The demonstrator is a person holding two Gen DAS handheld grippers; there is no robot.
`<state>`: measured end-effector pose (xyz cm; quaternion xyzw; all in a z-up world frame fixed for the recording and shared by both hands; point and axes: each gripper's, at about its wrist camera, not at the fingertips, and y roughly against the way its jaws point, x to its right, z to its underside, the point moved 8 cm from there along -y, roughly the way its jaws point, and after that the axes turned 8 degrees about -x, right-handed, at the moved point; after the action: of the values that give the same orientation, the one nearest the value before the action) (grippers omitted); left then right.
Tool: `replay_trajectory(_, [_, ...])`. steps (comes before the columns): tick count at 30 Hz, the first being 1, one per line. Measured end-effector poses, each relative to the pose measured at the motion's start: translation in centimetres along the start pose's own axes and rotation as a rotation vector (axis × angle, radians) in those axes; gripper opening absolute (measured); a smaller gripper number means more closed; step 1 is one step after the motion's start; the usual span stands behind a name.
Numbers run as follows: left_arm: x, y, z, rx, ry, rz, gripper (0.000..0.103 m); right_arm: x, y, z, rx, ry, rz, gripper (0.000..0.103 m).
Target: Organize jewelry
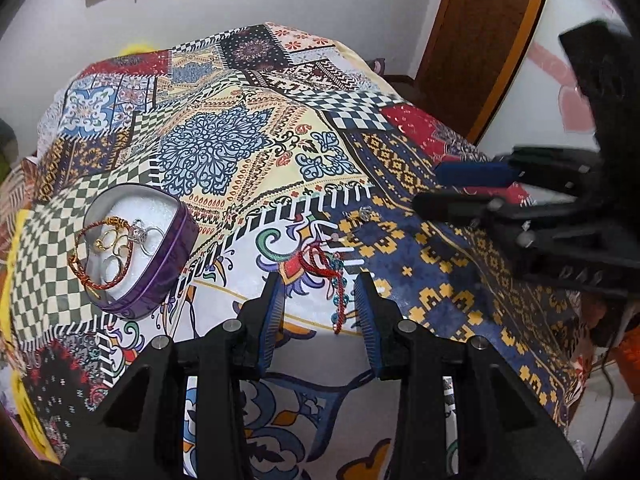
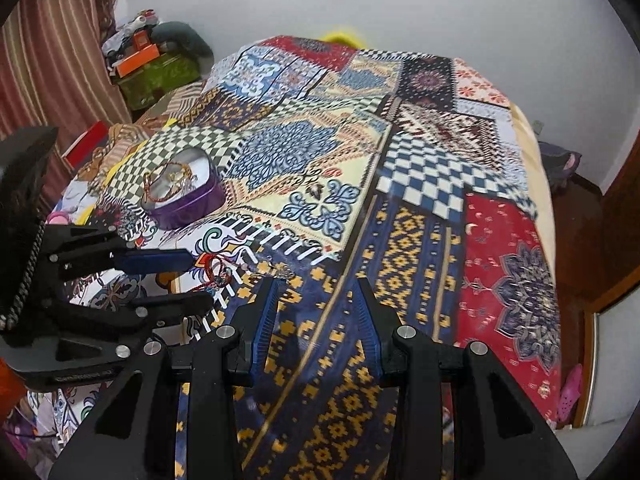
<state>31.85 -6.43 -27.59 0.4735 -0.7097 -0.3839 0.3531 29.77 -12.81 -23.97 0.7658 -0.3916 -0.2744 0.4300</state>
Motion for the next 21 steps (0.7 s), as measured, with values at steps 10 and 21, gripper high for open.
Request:
replay_trajectory(10, [-1.5,-0.6,0.0,0.01,0.065,0.005,0.008,-1.1,-2.9,-0.8,-0.033,0.03,-0.035,0.035])
replay_trajectory(21, [-1.6,-0.2,0.0,0.028,0.071,0.007,0.006,-1.5,-3.4,-0.8,-0.037,0.04,-0.054,0.009])
